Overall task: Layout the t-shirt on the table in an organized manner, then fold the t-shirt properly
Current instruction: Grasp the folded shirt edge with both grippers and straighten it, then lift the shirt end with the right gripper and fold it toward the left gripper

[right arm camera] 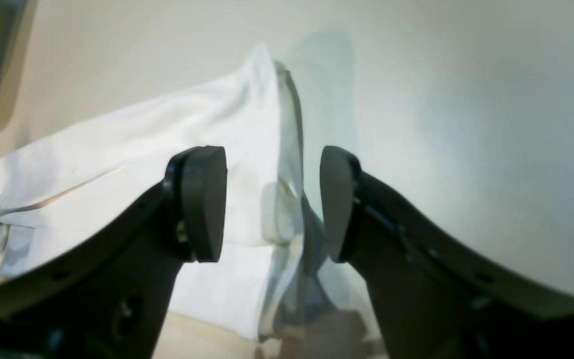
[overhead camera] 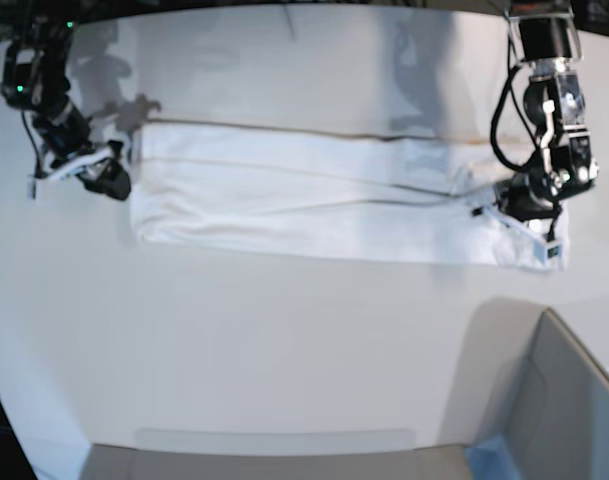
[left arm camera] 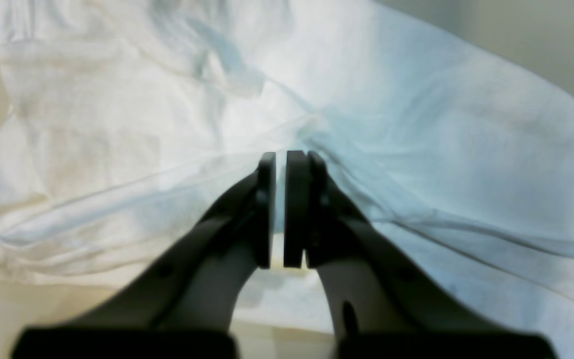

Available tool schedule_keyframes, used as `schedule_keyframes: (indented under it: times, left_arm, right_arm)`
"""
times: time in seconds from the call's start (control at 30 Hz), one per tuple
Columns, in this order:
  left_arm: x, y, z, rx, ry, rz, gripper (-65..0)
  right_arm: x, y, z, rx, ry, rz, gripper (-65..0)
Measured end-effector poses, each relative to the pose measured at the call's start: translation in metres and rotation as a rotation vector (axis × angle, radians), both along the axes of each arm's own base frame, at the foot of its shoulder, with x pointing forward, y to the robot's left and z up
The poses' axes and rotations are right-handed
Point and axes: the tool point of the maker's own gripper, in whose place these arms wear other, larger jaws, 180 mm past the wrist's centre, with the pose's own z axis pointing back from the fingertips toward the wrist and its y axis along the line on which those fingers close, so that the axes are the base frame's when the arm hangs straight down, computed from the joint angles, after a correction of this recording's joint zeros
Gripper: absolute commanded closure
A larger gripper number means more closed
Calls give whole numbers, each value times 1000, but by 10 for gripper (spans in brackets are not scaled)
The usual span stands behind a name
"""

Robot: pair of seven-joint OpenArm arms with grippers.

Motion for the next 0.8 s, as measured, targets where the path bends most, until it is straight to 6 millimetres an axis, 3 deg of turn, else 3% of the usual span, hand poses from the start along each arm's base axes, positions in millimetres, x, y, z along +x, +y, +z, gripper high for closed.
schedule_keyframes:
  times: [0.3,0.4,0.57,0.8]
  left_arm:
    - [-8,-1,-6,-3,22,0,-51]
    - [-7,-1,-6,-2,17,0,-51]
    - [-6,-1,-3,4,10,-3,-51]
    - [-10,-6,2,8,-4,-21,-51]
  right_arm:
    - [6,-13,-28,34,63,-52,-301]
    - [7,8,-38,54,93,0,-301]
    - [9,46,-39,151,88,52,-301]
    - [16,55,-46,214,86,27,-299]
